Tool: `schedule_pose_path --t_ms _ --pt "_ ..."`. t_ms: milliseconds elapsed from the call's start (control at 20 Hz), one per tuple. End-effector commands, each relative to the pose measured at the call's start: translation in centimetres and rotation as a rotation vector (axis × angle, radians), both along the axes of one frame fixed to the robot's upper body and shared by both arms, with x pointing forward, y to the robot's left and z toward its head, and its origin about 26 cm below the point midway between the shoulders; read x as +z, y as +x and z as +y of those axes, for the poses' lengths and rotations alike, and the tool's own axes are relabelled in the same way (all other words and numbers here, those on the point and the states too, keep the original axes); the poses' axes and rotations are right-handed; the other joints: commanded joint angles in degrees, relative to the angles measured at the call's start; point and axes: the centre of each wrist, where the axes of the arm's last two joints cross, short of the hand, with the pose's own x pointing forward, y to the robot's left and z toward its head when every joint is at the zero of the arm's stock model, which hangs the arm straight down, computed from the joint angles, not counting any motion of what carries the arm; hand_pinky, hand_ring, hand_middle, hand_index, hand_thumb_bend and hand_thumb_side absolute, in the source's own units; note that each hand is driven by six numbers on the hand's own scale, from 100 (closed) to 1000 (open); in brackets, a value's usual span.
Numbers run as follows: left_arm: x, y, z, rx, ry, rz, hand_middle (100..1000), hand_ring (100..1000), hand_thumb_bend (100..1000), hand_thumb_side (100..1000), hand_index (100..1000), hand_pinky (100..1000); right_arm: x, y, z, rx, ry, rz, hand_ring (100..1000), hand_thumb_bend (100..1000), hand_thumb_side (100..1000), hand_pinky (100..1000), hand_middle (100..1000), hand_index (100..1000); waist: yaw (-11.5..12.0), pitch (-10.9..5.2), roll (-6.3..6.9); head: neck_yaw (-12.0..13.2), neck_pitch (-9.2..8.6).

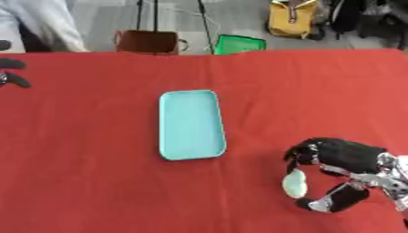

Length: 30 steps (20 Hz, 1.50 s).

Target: Pick up objects on the table and place them in the box.

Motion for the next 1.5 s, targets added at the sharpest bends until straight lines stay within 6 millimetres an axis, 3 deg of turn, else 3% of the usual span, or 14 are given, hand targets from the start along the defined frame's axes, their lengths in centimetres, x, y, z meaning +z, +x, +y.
schedule_pose_path --t_ms 50,250,450,500,1050,1100,1150,1500 --pt "1.07 -0.15 0.15 0.001 0.027 -0.031 749 670 527 770 801 525 1.46 0.07 -0.74 0.178 -0.222 0.022 796 426 506 843 789 743 0.08 -0.72 -0.09 -0.17 -0.67" --pt "1.08 -0.15 0.15 0.001 0.026 -0.031 748 670 527 771 801 524 1.53 0.08 -0.69 0.178 -0.227 0.015 798 429 505 845 790 743 0.15 -0.71 -0.15 -0.21 -0.68" --pt "1.07 -0.15 0.16 0.002 0.026 -0.031 749 670 526 772 801 524 1.63 0.02 -0.69 0.177 -0.246 0.006 804 497 498 853 795 760 0.19 -0.67 -0.16 -0.25 -0.65" --pt "1.06 -0.16 0.16 0.002 0.026 -0.030 749 670 528 770 801 524 1.66 0.00 -0.69 0.177 -0.252 0.003 807 548 471 858 798 776 0.19 -0.67 -0.18 -0.27 -0.64" --pt "1.04 -0.15 0.12 0.002 0.023 -0.032 748 670 525 773 801 524 1.09 0.22 -1.00 0.152 -0.276 -0.015 807 539 484 859 798 781 0.19 -0.64 0.04 -0.41 -0.73" --pt "1.04 -0.15 0.12 0.001 0.023 -0.032 749 670 525 773 801 524 1.03 0.25 -1.03 0.150 -0.276 -0.016 807 505 436 860 798 780 0.19 -0.64 0.06 -0.42 -0.73" --pt "1.03 -0.15 0.11 0.001 0.022 -0.032 748 670 525 773 801 524 1.02 0.33 -1.11 0.145 -0.275 -0.019 807 534 484 860 798 780 0.18 -0.64 0.09 -0.44 -0.73" --pt "1.01 -0.15 0.11 0.002 0.021 -0.032 749 670 524 773 801 524 0.73 0.81 -1.53 0.122 -0.269 -0.029 806 520 482 860 796 772 0.24 -0.63 0.19 -0.48 -0.78"
